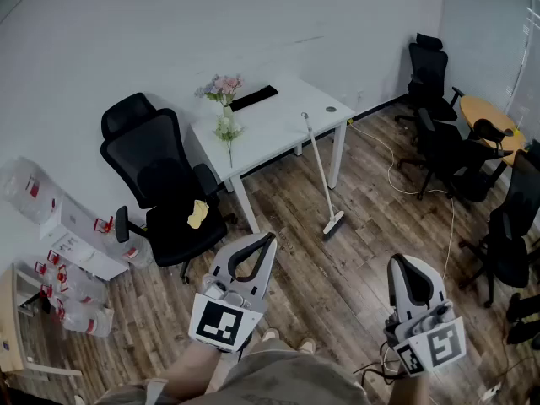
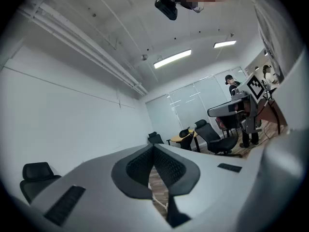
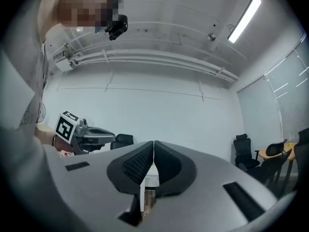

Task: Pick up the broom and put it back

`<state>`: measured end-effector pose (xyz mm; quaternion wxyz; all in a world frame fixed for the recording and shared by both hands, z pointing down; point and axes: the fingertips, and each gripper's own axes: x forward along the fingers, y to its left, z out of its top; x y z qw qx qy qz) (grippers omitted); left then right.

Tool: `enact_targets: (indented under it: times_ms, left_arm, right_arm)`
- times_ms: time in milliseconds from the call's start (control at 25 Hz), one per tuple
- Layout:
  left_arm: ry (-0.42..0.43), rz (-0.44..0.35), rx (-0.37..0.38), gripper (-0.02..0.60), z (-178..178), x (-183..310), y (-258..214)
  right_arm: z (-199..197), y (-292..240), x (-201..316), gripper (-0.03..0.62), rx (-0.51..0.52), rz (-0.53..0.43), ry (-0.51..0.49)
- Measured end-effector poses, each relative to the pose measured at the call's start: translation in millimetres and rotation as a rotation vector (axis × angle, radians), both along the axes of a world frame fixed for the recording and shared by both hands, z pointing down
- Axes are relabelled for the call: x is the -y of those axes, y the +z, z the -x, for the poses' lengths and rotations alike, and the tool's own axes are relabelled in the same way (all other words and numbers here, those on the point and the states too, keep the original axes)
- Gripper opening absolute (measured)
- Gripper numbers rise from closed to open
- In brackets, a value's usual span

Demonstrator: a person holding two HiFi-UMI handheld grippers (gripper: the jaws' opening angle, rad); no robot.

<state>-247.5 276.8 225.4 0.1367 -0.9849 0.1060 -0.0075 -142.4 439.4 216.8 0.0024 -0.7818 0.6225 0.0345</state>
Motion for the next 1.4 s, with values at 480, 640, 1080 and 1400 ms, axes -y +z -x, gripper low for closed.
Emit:
enact_targets:
  times_ms: [480, 640, 1080, 1400]
  left_arm:
    - [0.016, -0.016, 0.009, 0.017, -5, -15, -1]
    - [0.026, -0.017, 0.016, 0.017, -11, -20, 0]
    - [0.013, 0.011, 0.006, 0.017, -26, -5, 10]
    - [0.037, 0.033, -0.016, 0.017, -74, 40, 29]
  right_arm:
    - [-7, 1, -13, 0.032, 0.037, -0.033, 0.002]
    - [-7, -2, -16, 0.034, 0.037, -0.049, -0.015]
    - [-35, 6, -9, 0.219, 0.085, -0.115, 0.023]
    - [-71, 43, 45, 0.229, 0.092, -0.010, 0.017]
